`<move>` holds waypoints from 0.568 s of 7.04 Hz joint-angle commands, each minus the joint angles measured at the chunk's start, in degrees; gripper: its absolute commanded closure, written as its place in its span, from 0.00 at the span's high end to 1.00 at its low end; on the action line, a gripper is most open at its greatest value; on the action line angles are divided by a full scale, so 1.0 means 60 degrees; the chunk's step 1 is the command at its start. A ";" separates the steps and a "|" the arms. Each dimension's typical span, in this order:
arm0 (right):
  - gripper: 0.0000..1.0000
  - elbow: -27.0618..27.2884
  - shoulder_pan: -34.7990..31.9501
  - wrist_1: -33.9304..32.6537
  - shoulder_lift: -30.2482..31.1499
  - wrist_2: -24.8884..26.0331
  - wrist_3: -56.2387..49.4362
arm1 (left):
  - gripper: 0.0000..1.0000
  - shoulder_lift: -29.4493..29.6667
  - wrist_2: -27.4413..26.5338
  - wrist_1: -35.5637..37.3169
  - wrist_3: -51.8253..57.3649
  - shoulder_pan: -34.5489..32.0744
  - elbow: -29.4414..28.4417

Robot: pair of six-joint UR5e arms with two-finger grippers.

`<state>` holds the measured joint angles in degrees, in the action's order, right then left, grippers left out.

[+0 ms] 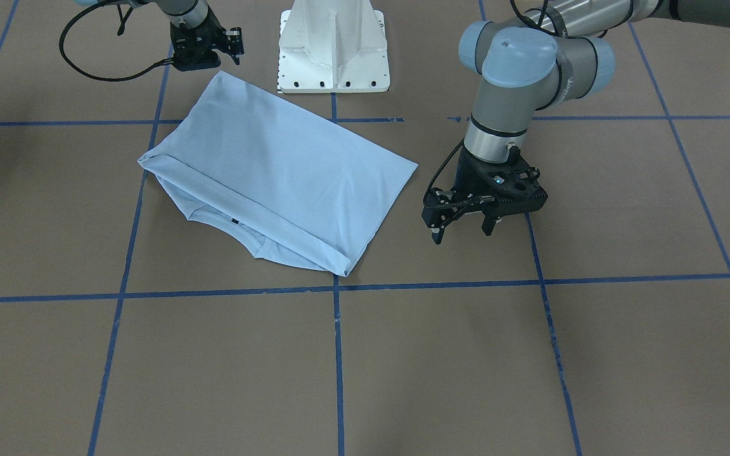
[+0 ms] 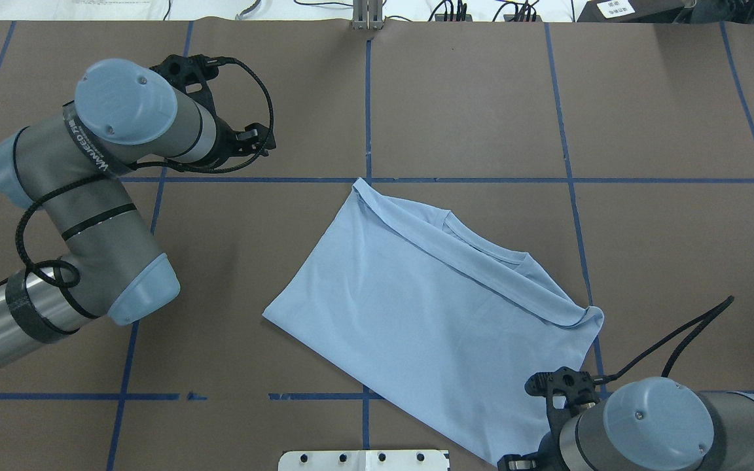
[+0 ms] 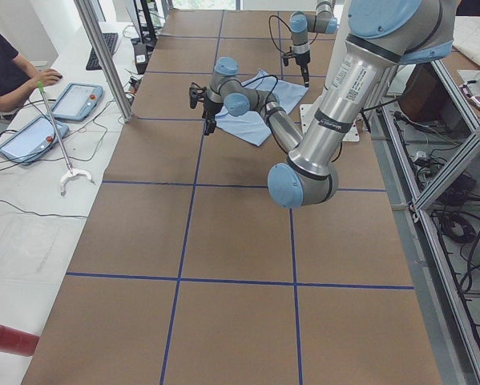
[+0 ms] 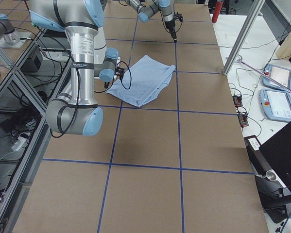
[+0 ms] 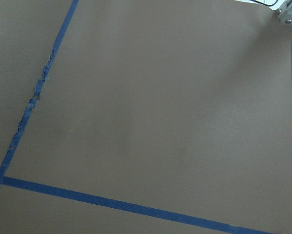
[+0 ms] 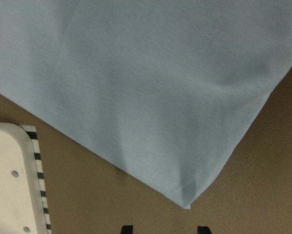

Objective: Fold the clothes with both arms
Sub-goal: 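Release the shirt with the right gripper while the left gripper reaches its nearest corner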

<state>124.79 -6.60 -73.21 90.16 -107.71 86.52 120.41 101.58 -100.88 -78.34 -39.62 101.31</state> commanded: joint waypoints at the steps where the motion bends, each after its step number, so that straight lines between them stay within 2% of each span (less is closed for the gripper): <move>1: 1.00 0.0032 -0.1586 0.0015 -0.0756 0.0535 -0.0006 | 1.00 -0.0700 0.0356 -0.0003 -0.2325 0.1220 0.0691; 3: 1.00 0.0032 -0.3011 0.0015 -0.1255 0.0506 -0.0079 | 0.98 -0.0806 0.0094 0.0069 -0.5314 0.2801 0.0693; 4: 1.00 0.0017 -0.3205 0.0015 -0.1402 0.0520 -0.0094 | 0.94 -0.0821 -0.0473 0.0099 -0.6023 0.3404 0.0620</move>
<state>124.96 -23.06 -73.13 83.01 -104.64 86.15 115.77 101.69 -100.54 -107.43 -24.09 105.27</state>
